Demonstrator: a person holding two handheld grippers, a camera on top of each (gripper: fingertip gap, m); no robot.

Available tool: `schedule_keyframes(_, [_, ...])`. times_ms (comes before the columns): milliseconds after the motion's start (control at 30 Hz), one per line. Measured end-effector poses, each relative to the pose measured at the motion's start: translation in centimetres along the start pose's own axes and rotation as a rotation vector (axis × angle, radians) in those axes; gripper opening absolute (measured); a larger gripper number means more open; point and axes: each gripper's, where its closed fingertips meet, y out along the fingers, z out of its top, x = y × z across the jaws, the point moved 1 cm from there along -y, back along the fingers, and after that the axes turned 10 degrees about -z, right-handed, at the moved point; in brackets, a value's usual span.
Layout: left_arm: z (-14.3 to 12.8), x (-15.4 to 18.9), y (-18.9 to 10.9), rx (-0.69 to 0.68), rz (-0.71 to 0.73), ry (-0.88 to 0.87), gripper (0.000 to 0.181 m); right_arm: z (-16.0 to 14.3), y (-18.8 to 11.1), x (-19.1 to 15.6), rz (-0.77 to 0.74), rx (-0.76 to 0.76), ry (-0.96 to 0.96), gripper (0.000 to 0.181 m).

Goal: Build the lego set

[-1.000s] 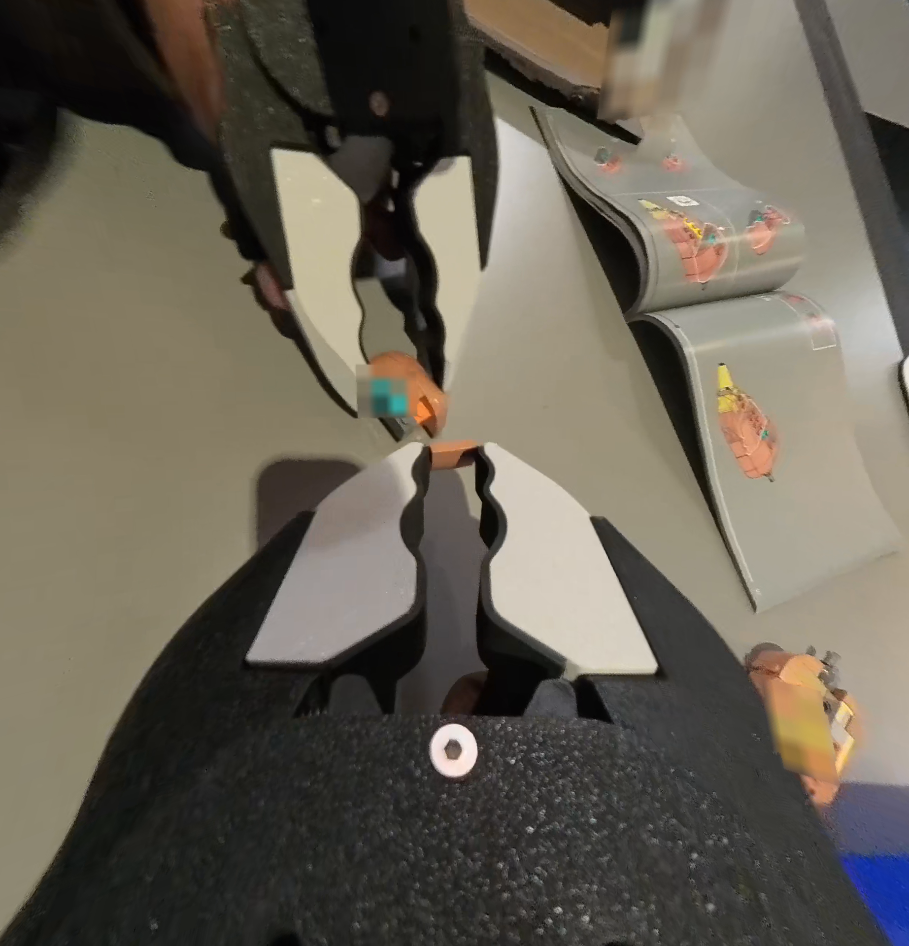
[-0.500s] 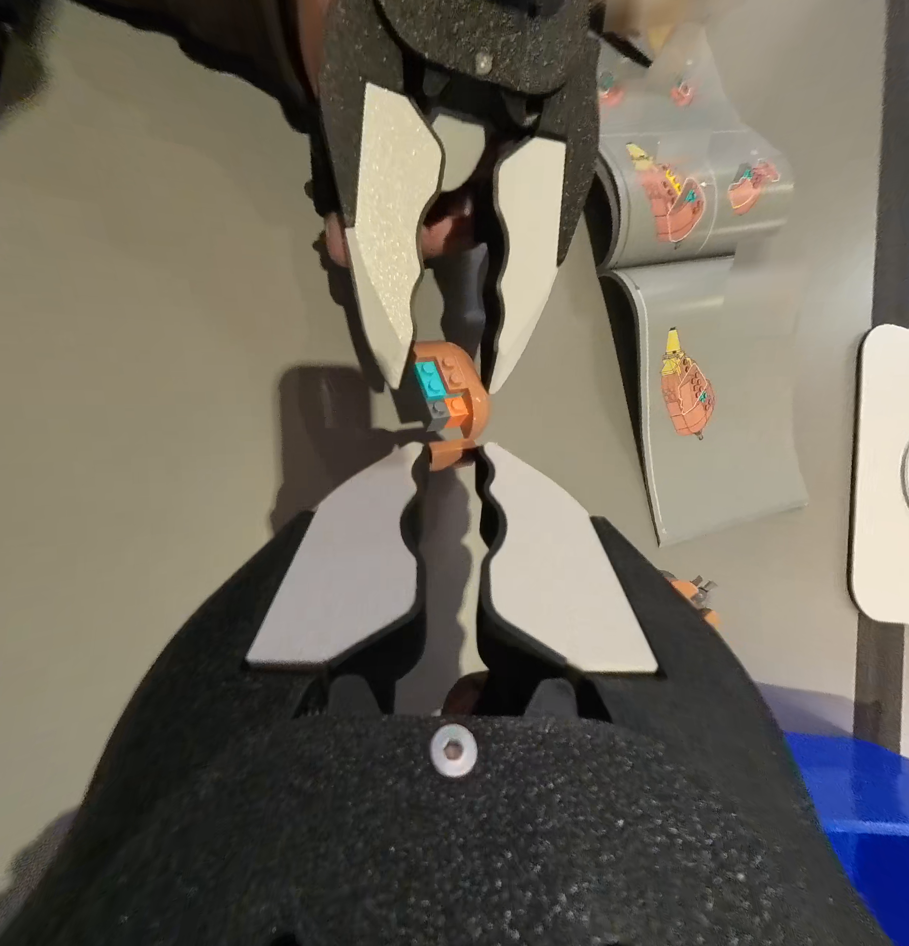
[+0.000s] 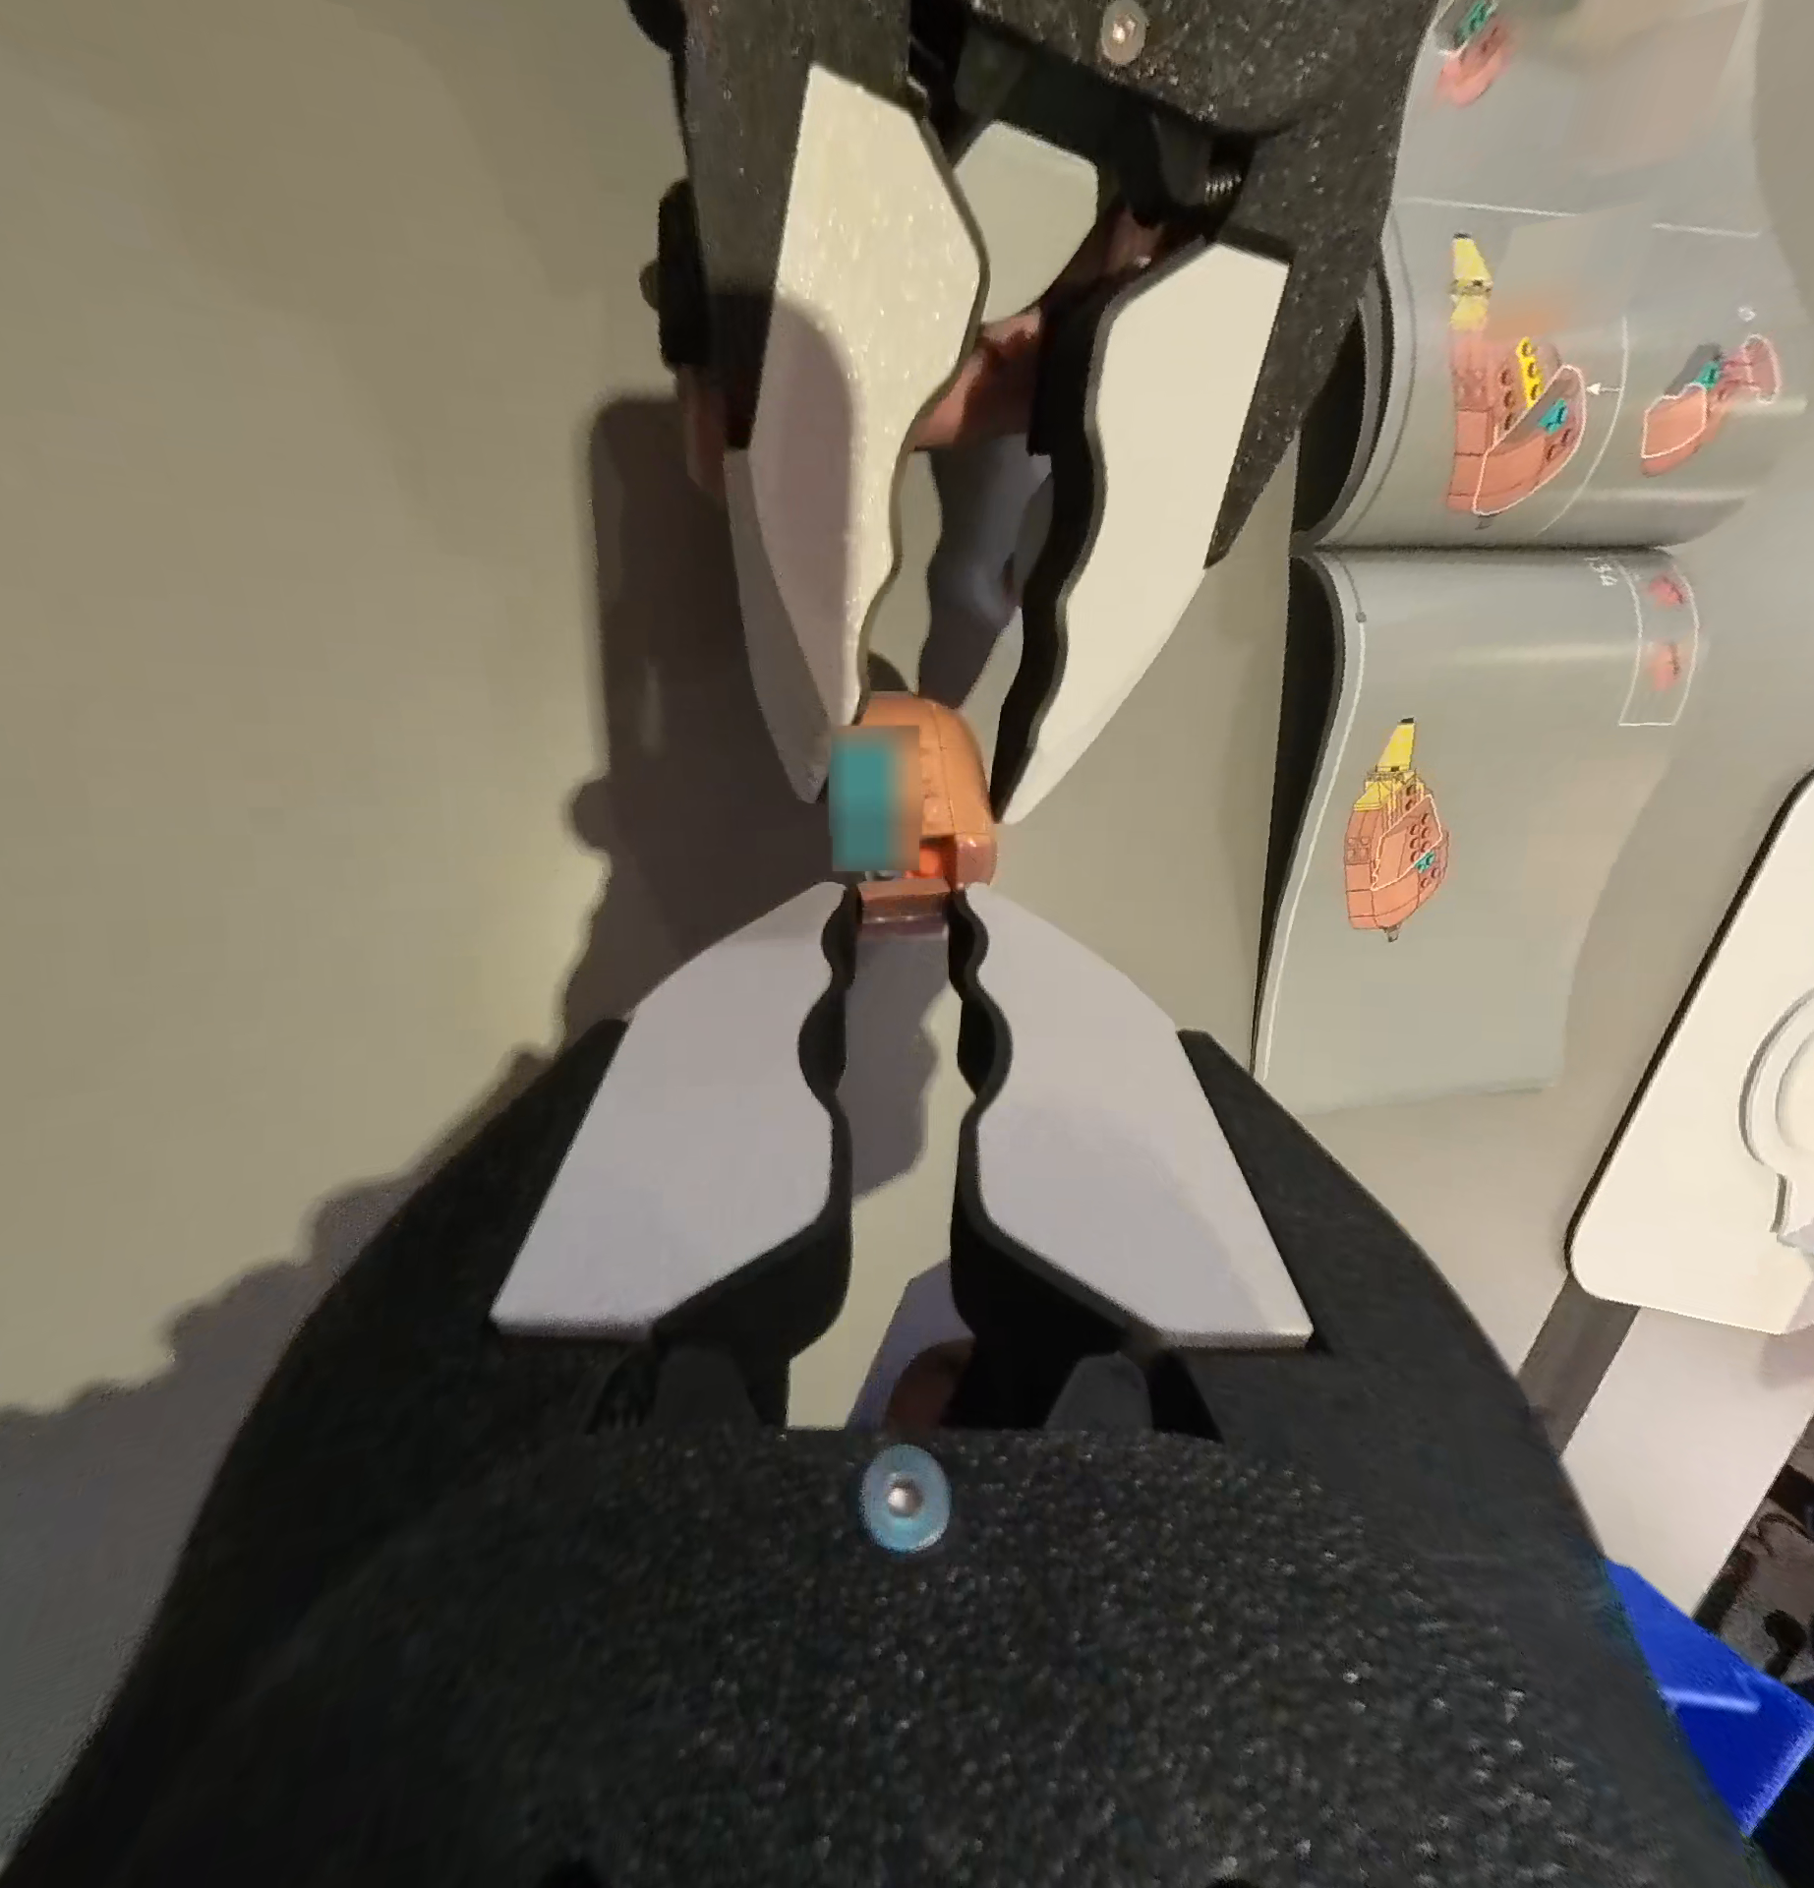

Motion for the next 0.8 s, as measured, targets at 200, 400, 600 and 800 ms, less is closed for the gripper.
schedule_keyframes(200, [-0.1, -0.1, -0.1, -0.001, 0.006, -0.003, 0.034, 0.4, 0.2, 0.1, 0.021, -0.020, -0.017, 0.017])
schedule_keyframes(400, [0.3, 0.2, -0.4, 0.045, -0.028, -0.012, 0.034, 0.8, -0.2, -0.1, 0.034, 0.020, -0.035, 0.017])
schedule_keyframes(600, [0.8, 0.2, -0.7, 0.103, -0.055, -0.046, 0.033, 1.3, -0.6, 0.2, 0.028, 0.078, -0.007, 0.017])
schedule_keyframes(800, [1.1, 0.2, -1.0, 0.144, -0.084, -0.089, 0.033, 1.7, -0.9, 0.5, 0.024, 0.117, 0.001, 0.017])
